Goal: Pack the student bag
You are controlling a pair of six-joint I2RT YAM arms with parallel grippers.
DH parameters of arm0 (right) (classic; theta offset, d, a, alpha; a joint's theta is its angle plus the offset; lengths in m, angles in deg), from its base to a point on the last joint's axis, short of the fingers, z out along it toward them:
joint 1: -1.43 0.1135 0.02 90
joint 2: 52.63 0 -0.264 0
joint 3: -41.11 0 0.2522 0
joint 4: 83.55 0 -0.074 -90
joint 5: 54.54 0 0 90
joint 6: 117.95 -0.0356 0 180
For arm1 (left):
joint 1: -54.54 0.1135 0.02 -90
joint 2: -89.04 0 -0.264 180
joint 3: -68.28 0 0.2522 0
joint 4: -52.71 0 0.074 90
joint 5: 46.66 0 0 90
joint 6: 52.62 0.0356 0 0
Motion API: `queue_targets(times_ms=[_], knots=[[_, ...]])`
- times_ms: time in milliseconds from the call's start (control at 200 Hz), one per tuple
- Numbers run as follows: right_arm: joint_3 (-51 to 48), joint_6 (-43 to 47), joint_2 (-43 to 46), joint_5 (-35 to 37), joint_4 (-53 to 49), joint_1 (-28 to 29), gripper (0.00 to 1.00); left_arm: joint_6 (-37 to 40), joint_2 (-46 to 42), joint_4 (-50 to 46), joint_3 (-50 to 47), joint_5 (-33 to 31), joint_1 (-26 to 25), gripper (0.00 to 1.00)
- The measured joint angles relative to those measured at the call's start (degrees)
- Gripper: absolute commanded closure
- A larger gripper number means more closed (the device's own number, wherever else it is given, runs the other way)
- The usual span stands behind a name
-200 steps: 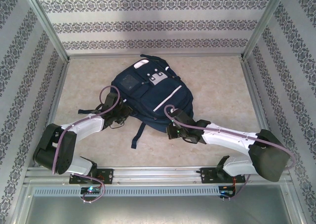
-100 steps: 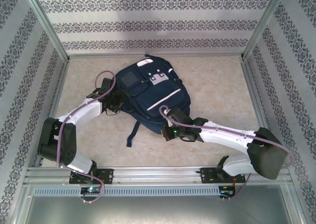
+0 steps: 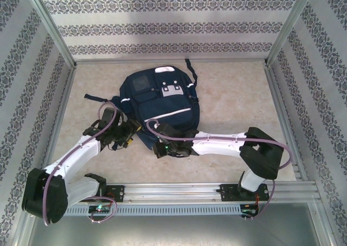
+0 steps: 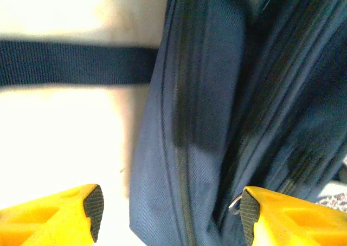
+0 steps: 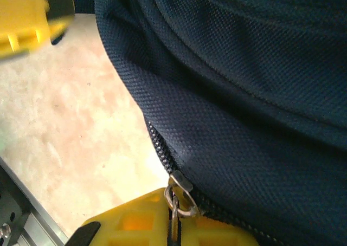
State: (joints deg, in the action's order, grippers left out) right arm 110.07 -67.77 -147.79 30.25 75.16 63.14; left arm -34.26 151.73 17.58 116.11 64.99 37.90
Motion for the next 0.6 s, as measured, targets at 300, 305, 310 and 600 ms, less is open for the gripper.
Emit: queue_targets(times_ms=[300, 305, 310, 600], knots=[[0.2, -1.0, -1.8, 0.1, 1.7, 0.4, 1.0, -3.0, 1.8, 5.8, -1.1, 1.0, -2.9, 0.45], [0.2, -1.0, -1.8, 0.1, 1.7, 0.4, 1.0, -3.2, 2.0, 5.9, -1.1, 1.0, -3.0, 0.45], [0.2, -1.0, -1.9, 0.2, 1.7, 0.4, 1.0, -3.3, 2.0, 6.0, -1.1, 1.0, -3.1, 0.45], [0.2, -1.2, -1.9, 1.3, 2.0, 0.8, 1.0, -5.0, 3.9, 10.3, -2.4, 0.8, -5.1, 0.69]])
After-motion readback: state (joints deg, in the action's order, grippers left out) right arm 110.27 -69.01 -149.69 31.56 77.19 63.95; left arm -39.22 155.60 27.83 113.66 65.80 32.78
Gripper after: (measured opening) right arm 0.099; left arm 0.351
